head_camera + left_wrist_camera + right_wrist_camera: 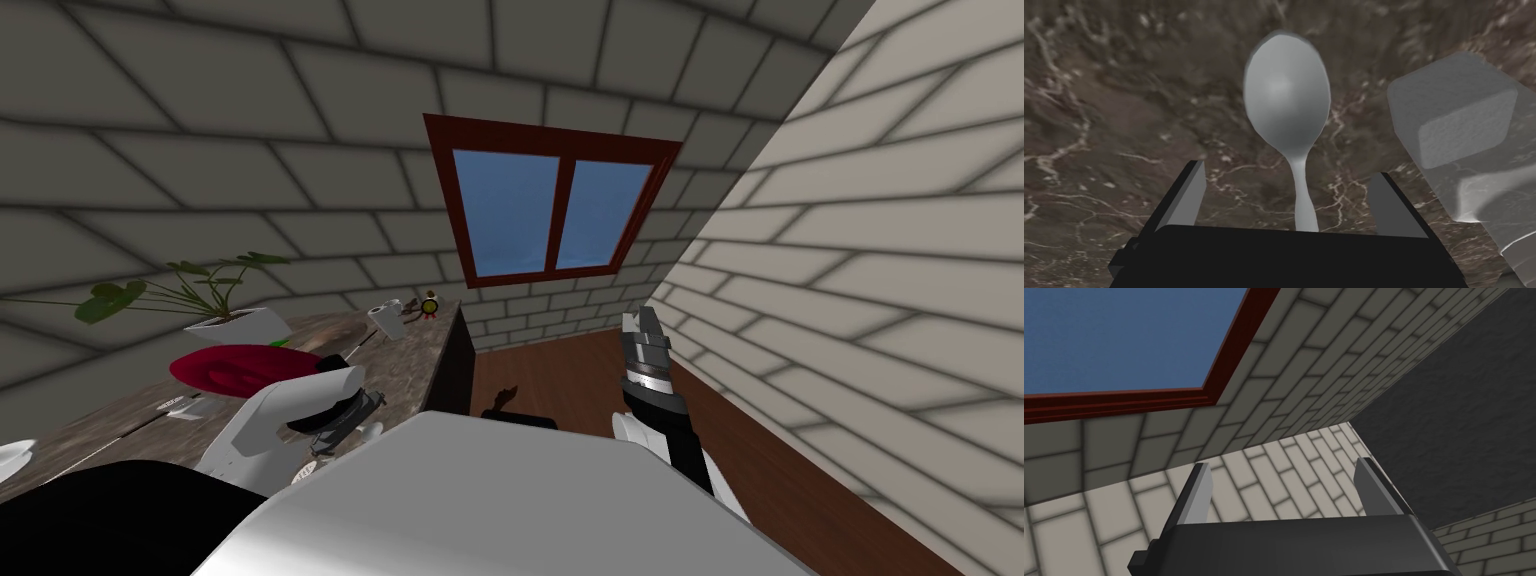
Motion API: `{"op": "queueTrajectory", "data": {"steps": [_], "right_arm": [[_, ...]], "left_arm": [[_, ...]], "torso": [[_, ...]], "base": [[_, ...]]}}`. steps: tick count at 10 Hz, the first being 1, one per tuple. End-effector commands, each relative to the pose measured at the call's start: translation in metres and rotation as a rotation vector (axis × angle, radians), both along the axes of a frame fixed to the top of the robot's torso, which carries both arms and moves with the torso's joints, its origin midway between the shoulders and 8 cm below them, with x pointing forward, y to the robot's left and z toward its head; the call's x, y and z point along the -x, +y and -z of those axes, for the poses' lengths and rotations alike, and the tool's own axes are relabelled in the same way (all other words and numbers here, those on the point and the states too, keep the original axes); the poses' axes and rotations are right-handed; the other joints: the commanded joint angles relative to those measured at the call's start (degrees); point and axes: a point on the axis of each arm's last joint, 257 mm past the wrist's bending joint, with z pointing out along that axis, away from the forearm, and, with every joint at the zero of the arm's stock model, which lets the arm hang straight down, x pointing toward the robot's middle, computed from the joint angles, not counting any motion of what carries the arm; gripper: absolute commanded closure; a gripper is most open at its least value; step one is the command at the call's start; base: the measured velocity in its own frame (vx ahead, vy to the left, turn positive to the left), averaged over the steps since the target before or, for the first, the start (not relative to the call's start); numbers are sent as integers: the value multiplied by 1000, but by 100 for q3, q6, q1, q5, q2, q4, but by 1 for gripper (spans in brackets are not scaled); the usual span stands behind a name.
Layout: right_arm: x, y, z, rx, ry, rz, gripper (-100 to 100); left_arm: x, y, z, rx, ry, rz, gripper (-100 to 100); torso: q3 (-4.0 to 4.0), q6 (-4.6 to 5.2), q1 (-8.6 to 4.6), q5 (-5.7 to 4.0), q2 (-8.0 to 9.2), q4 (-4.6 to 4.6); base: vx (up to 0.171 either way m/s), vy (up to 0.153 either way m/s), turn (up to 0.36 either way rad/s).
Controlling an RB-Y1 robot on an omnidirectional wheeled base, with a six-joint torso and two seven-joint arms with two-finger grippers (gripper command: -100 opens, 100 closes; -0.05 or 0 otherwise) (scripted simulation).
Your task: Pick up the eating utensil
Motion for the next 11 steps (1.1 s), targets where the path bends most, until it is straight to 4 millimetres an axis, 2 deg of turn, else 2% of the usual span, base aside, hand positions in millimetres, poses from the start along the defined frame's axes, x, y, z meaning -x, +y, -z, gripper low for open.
{"op": "queueTrajectory", "data": {"steps": [1,5,6,7,9,10,11], "right_arm": [[0,0,0,0,0,0,0],[0,0,0,0,0,0,0],[0,0,0,0,0,0,0],[0,0,0,0,0,0,0],[0,0,0,0,0,0,0],[0,0,0,0,0,0,0],[0,0,0,0,0,0,0]], "left_arm": [[0,0,0,0,0,0,100],[2,1,0,-2,3,-3,100],[2,1,0,-2,3,-3,0],[2,0,-9,1,0,4,100],[4,-3,-18,2,-1,9,100],[3,-2,-15,1,-3,8,100],[3,-2,-16,2,-1,8,0]], "torso": [[0,0,0,0,0,0],[-13,14,13,15,-23,-3],[-14,14,14,15,-25,-3],[-14,15,14,15,-26,-3],[-17,15,7,13,-30,-4],[-17,14,5,12,-30,-4],[-16,15,9,14,-28,-4]], "base": [[0,0,0],[-1,1,5],[0,0,0],[16,-4,20],[13,-13,40],[4,-5,15],[0,0,0]]}}
